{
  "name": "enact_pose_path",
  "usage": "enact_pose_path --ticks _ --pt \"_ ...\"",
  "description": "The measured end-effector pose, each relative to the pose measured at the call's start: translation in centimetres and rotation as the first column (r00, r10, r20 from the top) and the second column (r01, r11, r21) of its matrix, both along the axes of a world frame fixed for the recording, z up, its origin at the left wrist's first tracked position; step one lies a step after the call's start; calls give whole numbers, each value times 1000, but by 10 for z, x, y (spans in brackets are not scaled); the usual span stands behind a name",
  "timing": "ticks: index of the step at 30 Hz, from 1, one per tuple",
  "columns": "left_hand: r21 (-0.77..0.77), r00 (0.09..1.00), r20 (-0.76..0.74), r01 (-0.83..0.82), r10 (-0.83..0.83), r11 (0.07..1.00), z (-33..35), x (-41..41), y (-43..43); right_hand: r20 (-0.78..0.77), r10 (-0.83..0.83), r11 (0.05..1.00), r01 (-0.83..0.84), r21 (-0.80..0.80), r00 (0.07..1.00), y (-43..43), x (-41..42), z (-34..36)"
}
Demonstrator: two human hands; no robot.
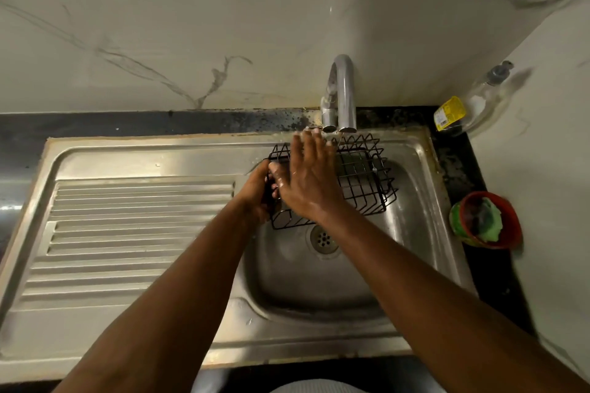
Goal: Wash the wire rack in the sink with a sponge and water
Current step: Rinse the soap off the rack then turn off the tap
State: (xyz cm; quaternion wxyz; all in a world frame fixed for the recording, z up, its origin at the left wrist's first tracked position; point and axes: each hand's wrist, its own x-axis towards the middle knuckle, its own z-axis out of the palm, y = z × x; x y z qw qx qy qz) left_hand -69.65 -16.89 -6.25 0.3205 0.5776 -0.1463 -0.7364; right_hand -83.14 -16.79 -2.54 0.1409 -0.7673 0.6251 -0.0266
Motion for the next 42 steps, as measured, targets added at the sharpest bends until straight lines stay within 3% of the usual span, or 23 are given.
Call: enact_pose_path --ticks 3,5,9,12,14,18,22,24,26,29,31,33,36,38,40,42 --pt "-14 998 -58 -19 18 1000 0 0 1 30 205 978 -203 -57 978 6 4 -1" --pt "34 998 -39 -57 58 998 0 5 4 28 228 971 -225 -77 973 0 -17 -2" --pt "39 996 -45 -76 78 996 -2 24 11 -47 -111 993 113 25 993 -16 -99 -20" --pt "27 997 -46 -60 61 998 -3 27 13 31 -378 917 370 147 925 -12 -126 -29" --pt "17 997 -46 -61 62 998 -6 26 15 47 -483 872 475 114 874 -7 -113 -28" --pt "3 994 -33 -104 104 995 -12 24 21 -25 -358 932 359 42 933 15 -55 -9" --pt "-15 986 -121 -117 114 993 -8 17 26 -34 78 997 -77 24 996 44 12 5" --pt "-15 982 -140 -126 123 992 -7 18 28 -10 167 986 -167 -6 986 39 12 8" --pt "52 982 -104 -156 160 986 -5 25 29 23 80 997 -80 -8 997 22 -16 4" --pt "78 991 -87 -99 105 992 -2 36 31 9 -232 965 229 128 973 2 -83 -4" --pt "77 996 -73 -47 52 996 -5 40 32 113 -395 888 348 301 912 3 -113 6" --pt "78 997 -60 -37 42 996 -5 36 33 319 -543 817 400 416 777 8 -127 8" --pt "59 998 -52 -36 39 998 -3 31 32 508 -756 654 471 591 412 11 -135 -3" --pt "37 998 -57 -7 10 999 1 30 31 452 -870 493 349 797 198 9 -144 -19" --pt "-16 999 -42 17 -18 1000 5 29 29 378 -918 396 261 880 119 8 -150 -29" --pt "-73 999 -40 8 -10 997 12 27 28 404 -905 426 249 870 134 5 -152 -34"
